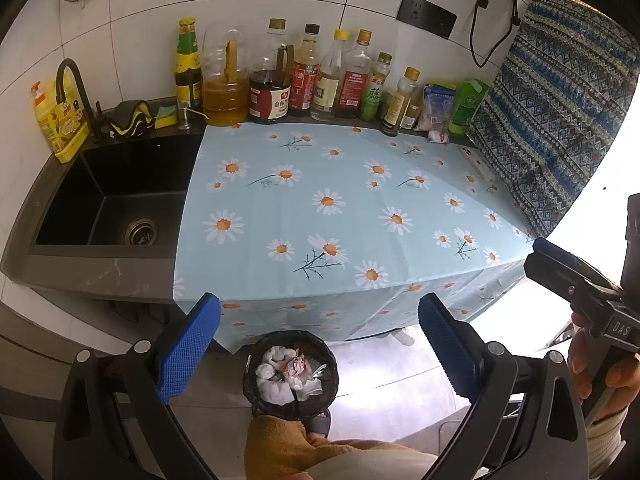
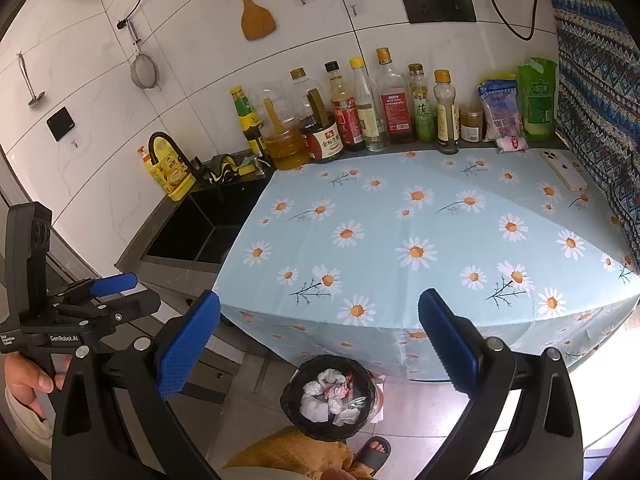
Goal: Collect trash
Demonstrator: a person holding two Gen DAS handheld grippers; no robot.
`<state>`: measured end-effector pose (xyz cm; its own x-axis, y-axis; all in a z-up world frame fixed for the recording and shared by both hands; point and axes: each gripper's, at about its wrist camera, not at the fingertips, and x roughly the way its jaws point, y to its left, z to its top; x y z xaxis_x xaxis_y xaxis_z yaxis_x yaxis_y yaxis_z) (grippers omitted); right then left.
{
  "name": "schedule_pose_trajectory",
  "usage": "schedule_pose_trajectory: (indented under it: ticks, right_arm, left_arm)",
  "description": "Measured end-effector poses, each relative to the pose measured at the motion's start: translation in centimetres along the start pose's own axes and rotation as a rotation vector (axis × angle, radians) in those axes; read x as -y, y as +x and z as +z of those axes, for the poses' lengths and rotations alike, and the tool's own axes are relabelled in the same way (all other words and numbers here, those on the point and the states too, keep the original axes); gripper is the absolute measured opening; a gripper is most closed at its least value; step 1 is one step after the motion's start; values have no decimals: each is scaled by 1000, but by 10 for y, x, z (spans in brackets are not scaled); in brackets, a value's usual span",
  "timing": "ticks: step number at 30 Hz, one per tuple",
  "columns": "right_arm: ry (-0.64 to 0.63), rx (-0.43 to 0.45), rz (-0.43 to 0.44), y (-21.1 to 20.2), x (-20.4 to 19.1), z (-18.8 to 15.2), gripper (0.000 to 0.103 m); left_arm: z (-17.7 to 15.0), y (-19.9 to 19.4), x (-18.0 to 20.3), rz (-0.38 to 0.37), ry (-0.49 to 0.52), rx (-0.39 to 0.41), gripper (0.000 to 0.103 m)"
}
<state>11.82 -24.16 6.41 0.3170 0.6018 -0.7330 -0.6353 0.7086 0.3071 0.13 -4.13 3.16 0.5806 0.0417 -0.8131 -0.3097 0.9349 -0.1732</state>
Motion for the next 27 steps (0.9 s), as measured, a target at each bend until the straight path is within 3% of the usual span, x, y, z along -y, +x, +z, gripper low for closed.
schedule_pose_trajectory:
  ticks: [27]
  right_arm:
    - [6,8,-19,1,-2,0,98]
  left_arm:
    - [3,-10,-4,-6,-14,24,96]
